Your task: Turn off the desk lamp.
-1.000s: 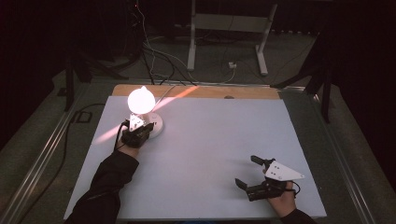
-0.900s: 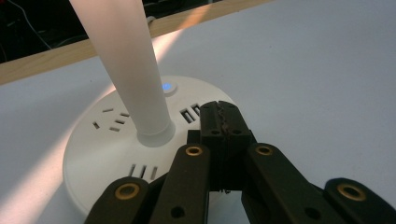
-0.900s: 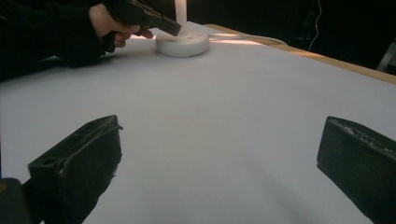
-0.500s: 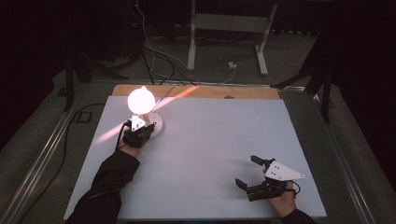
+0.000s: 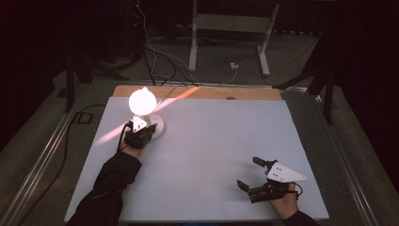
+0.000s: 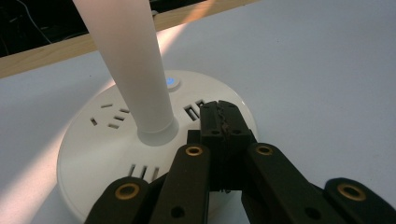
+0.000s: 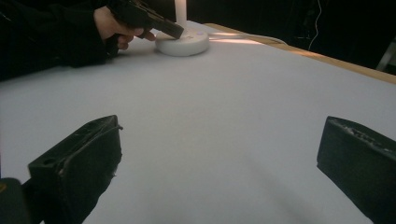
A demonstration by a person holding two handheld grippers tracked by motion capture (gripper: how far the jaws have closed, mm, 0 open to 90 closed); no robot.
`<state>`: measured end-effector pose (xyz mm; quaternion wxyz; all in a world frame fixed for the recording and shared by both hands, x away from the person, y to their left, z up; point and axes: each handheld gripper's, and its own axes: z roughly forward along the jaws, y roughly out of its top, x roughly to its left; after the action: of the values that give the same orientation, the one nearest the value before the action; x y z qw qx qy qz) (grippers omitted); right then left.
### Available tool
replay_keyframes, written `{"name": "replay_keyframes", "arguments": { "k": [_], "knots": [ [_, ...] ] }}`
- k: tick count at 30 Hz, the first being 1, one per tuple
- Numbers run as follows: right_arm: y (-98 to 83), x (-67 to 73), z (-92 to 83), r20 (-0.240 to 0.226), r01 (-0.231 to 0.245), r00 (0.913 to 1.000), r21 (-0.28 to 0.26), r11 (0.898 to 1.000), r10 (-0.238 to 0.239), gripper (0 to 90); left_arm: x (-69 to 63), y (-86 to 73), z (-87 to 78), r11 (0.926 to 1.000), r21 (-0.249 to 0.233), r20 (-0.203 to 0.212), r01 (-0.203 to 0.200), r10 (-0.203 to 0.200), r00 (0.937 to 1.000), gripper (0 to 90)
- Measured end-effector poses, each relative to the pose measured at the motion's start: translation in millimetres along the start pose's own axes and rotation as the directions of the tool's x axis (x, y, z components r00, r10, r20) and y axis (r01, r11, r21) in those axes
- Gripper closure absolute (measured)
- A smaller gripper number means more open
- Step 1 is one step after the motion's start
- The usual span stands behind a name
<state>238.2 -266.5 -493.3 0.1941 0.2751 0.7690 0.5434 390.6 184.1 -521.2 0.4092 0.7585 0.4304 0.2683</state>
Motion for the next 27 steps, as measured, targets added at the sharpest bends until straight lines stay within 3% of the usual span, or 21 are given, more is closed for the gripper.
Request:
{"name": "replay_keyframes", "arguments": {
  "k": [6, 11, 14, 20, 27],
  "knots": [
    [0.0, 0.1, 0.0, 0.001, 0.001, 1.0000, 0.002, 1.000, -0.001, 0.0, -2.0, 0.1, 1.0, 0.9999, 0.003, -0.009, -0.012, 0.012, 0.9999, 90.0],
    [0.1, 0.3, -0.1, -0.001, 0.003, 1.0000, 0.001, 1.000, -0.003, 0.0, -0.4, 0.3, 1.1, 0.9999, 0.004, -0.002, 0.015, -0.015, 0.9999, 90.0],
    [0.2, 0.5, -0.3, 0.000, 0.005, 1.0000, 0.001, 1.000, -0.005, 0.0, -0.9, 1.3, -0.5, 0.9999, 0.006, 0.002, 0.010, -0.010, 1.0000, 90.0],
    [0.3, 0.0, -0.6, -0.001, 0.004, 1.0000, -0.002, 1.000, -0.004, 0.0, 2.5, 11.4, -11.9, 0.9988, -0.041, 0.001, 0.026, -0.026, 0.9997, 90.0],
    [0.4, 0.6, -0.3, -0.002, 0.007, 1.0000, 0.000, 1.000, -0.007, 0.0, 1.8, 10.9, -11.2, 0.9991, -0.036, 0.004, 0.021, -0.021, 0.9998, 90.0]
  ]
}}
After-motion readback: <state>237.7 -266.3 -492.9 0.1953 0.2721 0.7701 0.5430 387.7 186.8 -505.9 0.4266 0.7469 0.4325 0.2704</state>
